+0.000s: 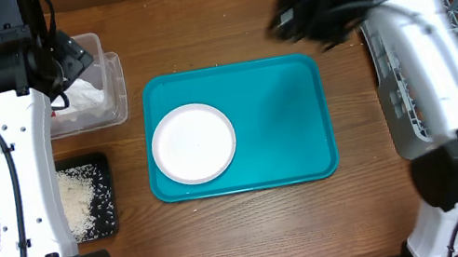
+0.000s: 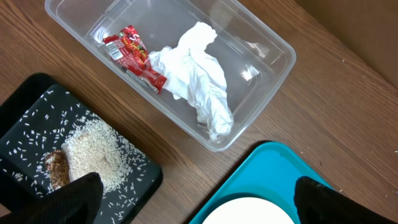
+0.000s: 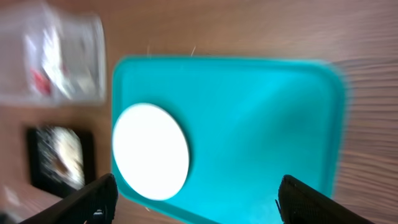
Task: Sort waste into correct bins and load items into the dishwasher
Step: 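Reach the right gripper to the white plate rim on the tray, then lift the white plate and carry it right to the dish rack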
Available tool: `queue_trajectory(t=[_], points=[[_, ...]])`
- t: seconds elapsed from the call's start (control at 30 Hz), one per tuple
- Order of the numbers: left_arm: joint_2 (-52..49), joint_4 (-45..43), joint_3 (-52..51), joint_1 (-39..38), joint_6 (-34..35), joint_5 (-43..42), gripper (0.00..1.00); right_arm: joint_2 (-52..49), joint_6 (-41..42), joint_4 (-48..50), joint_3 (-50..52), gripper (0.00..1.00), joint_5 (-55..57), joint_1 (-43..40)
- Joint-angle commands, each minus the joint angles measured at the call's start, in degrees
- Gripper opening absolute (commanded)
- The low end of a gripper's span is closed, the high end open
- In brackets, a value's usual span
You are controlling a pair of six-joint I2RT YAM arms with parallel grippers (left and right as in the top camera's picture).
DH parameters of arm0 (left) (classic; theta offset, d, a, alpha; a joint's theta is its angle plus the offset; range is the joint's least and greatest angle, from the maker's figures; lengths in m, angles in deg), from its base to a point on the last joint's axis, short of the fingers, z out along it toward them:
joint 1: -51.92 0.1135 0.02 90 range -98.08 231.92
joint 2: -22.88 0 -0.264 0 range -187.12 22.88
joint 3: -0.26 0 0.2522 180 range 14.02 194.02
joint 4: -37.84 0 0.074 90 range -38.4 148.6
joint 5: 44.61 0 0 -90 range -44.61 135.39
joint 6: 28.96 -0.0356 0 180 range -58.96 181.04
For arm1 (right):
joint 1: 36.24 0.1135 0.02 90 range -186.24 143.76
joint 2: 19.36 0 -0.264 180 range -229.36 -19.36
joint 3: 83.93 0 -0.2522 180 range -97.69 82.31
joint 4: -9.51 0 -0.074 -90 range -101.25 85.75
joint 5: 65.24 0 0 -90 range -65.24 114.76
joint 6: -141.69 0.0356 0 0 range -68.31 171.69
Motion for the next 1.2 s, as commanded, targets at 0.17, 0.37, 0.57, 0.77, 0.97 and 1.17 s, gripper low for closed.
queue_trajectory(t=[0.17,0.37,0.57,0.77,0.97,1.17], points=[[-0.1,0.0,0.3,0.0,0.8,-0.1,1.00,-14.3,10.3,0.0,-0.2,0.80,14.5,16.1],[-0.1,0.0,0.3,0.0,0.8,-0.2,1.00,-21.2,12.9,0.8,-0.2,0.67,13.0,20.6],[-0.1,0.0,0.3,0.0,0.8,-0.2,1.00,-24.3,15.9,0.9,-0.2,0.58,13.0,22.2],[-0.1,0.0,0.3,0.0,0.8,-0.2,1.00,-25.4,18.5,1.9,0.4,0.53,13.0,23.2],[-0.1,0.0,0.3,0.0,0.8,-0.1,1.00,-25.4,18.7,3.8,4.3,0.53,13.0,23.5],[-0.1,0.0,0.3,0.0,0.8,-0.2,1.00,-25.4,18.7,4.3,6.1,0.27,13.0,23.5]])
